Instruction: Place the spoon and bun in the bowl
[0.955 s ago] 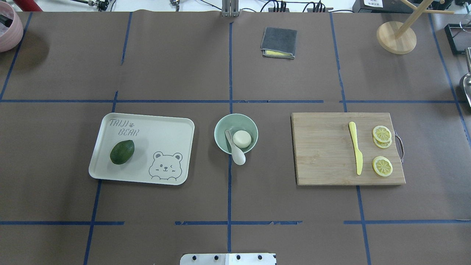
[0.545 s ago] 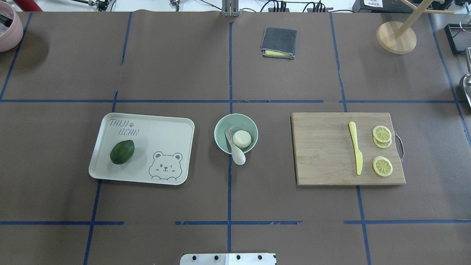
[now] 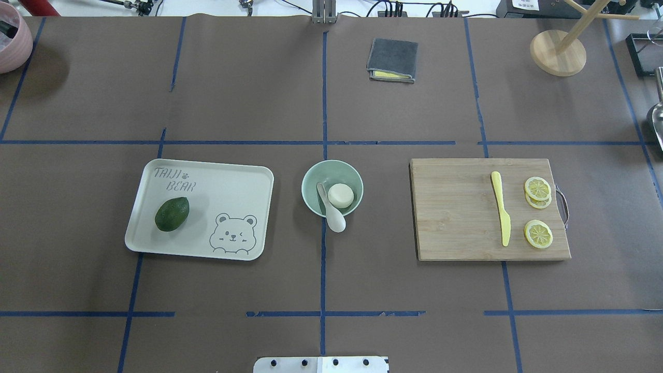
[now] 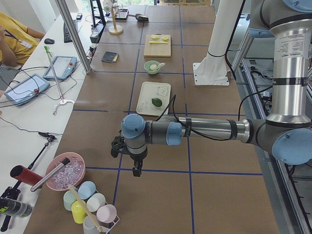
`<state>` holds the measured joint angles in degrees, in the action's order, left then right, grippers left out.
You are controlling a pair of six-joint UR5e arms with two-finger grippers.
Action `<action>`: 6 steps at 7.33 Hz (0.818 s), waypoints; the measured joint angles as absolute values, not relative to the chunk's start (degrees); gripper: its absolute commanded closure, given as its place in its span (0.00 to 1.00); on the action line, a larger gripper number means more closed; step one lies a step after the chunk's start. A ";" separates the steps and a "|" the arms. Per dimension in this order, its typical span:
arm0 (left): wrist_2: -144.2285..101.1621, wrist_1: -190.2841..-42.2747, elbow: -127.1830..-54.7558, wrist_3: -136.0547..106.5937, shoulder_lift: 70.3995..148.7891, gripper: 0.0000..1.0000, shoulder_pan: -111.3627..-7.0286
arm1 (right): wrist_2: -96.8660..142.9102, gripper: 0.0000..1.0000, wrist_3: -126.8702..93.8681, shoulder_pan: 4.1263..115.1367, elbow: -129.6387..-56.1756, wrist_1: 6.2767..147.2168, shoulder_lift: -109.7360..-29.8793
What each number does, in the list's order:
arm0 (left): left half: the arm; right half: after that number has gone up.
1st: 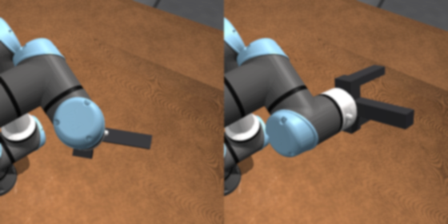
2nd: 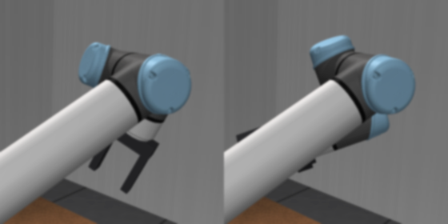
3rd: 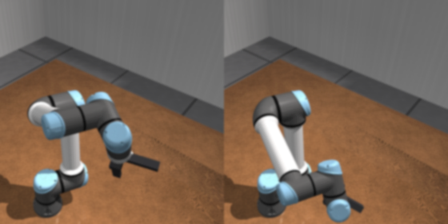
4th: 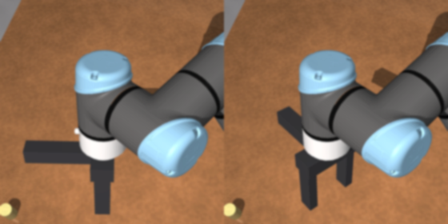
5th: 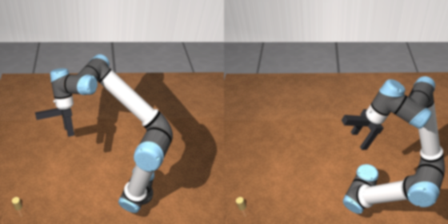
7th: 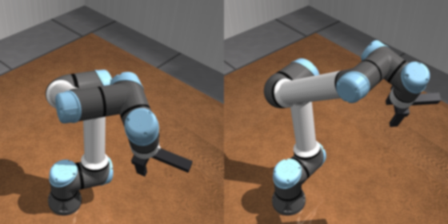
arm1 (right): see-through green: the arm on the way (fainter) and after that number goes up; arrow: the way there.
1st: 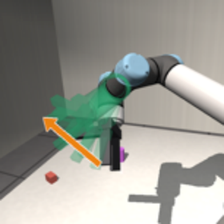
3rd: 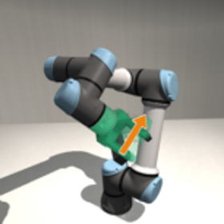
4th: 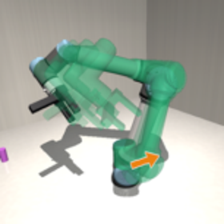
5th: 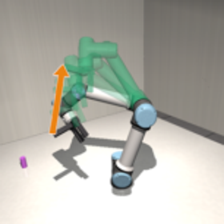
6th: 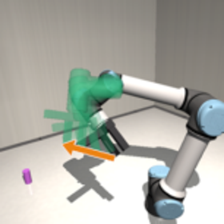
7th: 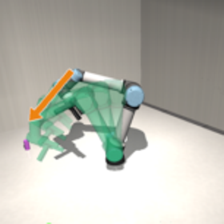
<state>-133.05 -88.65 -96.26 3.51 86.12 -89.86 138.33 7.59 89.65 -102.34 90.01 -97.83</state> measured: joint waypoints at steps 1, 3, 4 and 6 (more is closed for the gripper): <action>-133.06 -88.79 -96.26 3.54 86.13 0.00 -89.84 | 138.34 0.00 7.57 89.65 -102.36 89.96 -97.81; -133.09 -88.92 -96.37 3.59 86.13 0.00 -89.83 | 138.38 0.00 7.56 89.65 -102.45 89.87 -97.81; -133.12 -88.96 -96.39 3.60 86.16 0.00 -89.79 | 138.36 0.00 7.56 89.65 -102.46 89.87 -97.82; -133.15 -89.32 -96.34 3.60 86.20 0.00 -89.75 | 138.31 0.00 7.56 89.60 -102.44 89.70 -97.77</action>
